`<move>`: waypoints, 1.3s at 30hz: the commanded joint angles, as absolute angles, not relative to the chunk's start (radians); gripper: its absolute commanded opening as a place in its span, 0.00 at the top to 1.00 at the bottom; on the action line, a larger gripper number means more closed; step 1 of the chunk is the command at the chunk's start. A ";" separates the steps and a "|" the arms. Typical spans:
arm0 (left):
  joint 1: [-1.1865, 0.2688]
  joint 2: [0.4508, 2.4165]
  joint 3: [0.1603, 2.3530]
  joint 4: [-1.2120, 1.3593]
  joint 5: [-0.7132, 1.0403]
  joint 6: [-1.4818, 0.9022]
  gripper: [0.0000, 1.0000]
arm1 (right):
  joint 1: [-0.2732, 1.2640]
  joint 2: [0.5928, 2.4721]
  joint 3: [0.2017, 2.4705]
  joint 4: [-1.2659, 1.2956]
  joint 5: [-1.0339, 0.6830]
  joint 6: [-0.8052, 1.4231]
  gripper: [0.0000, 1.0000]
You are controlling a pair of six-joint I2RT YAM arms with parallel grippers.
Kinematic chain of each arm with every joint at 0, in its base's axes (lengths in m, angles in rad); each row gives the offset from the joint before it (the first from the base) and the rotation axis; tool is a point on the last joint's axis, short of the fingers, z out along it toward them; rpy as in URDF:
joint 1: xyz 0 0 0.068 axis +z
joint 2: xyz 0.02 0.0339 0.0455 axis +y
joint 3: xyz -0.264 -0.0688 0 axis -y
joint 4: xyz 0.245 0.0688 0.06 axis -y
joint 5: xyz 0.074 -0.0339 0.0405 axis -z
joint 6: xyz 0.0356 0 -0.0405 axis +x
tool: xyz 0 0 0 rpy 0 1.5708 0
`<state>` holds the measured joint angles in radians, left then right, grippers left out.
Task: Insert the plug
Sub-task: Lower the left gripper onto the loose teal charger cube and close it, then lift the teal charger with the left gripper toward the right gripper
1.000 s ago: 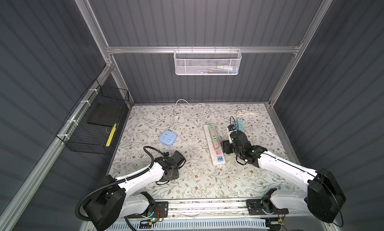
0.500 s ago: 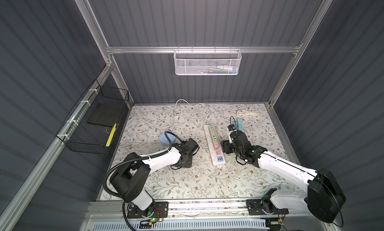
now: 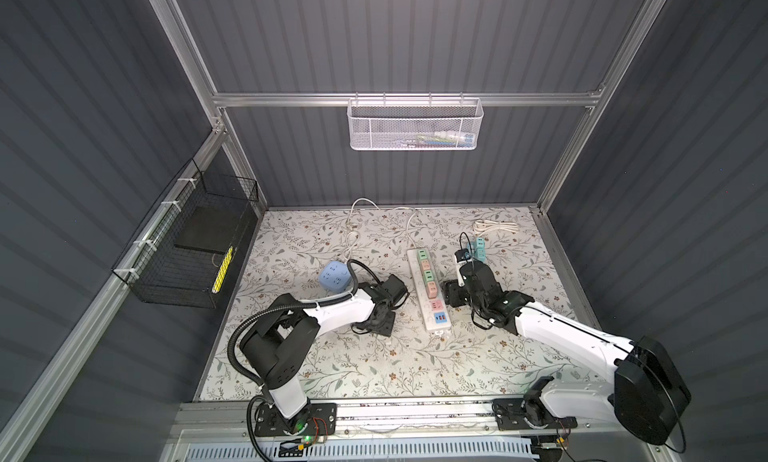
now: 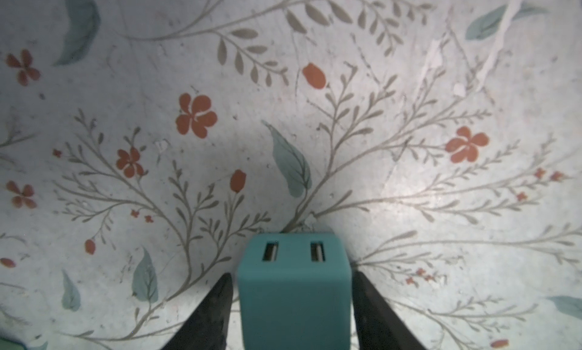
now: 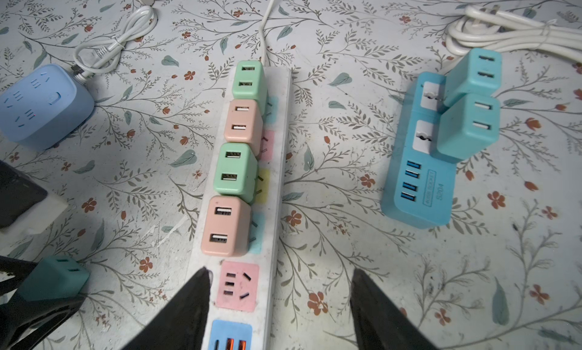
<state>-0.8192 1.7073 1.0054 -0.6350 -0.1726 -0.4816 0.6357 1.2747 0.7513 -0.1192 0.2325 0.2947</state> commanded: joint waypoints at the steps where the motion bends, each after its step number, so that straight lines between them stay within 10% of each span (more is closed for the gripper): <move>1: -0.820 1.706 1.010 -0.680 -0.157 -0.462 0.42 | 0.635 1.285 0.744 -0.107 0.237 0.288 0.29; 18: -0.820 1.665 0.987 -0.501 -0.288 -0.361 0.69 | 0.637 1.280 0.737 -0.091 0.239 0.284 0.31; 39: -0.935 1.487 0.671 0.687 -0.202 0.096 0.74 | 0.593 1.135 0.880 -0.361 -0.103 0.322 0.47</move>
<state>-0.9215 1.5002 0.7002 0.4934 -0.2779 0.0051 0.6086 1.1442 0.8417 -0.3012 -0.0212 0.3176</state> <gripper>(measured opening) 0.445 0.536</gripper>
